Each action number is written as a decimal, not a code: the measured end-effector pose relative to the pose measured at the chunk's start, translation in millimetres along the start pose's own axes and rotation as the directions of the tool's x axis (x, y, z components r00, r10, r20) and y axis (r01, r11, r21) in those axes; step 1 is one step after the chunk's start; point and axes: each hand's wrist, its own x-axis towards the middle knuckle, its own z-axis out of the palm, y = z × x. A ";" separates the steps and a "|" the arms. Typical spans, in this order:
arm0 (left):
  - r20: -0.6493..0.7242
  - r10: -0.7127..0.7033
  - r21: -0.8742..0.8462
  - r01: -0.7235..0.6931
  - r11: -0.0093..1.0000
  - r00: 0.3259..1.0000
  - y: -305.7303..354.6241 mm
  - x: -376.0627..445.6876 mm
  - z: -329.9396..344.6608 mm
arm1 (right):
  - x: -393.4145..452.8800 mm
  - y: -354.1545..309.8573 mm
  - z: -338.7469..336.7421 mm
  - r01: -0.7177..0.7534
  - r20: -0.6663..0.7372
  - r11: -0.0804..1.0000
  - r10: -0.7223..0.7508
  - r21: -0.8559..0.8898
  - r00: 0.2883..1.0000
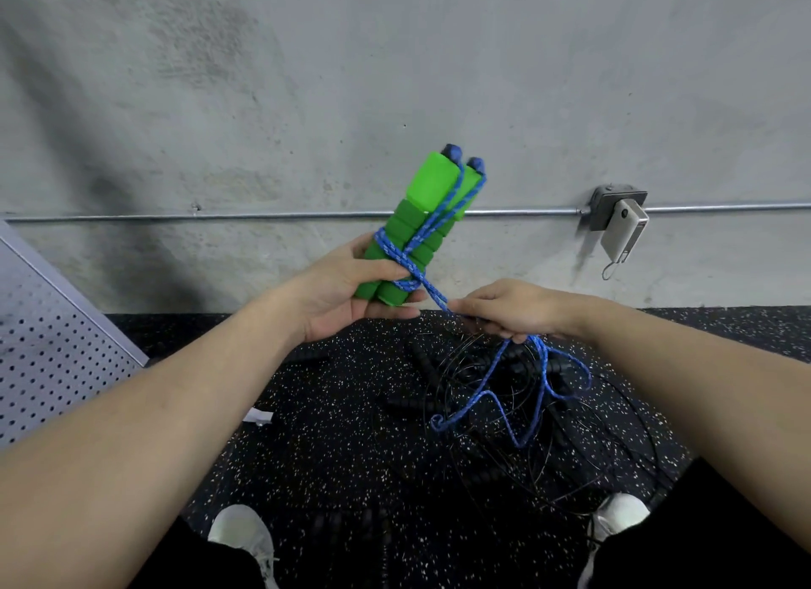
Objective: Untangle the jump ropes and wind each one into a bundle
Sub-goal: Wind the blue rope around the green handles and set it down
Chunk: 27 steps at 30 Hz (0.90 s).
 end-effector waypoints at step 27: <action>-0.059 -0.368 0.846 0.242 0.476 0.928 -47.6 9.0 27.0 | 4.0 -31.7 -1.1 0.090 -0.109 0.996 -0.090 -0.006 0.990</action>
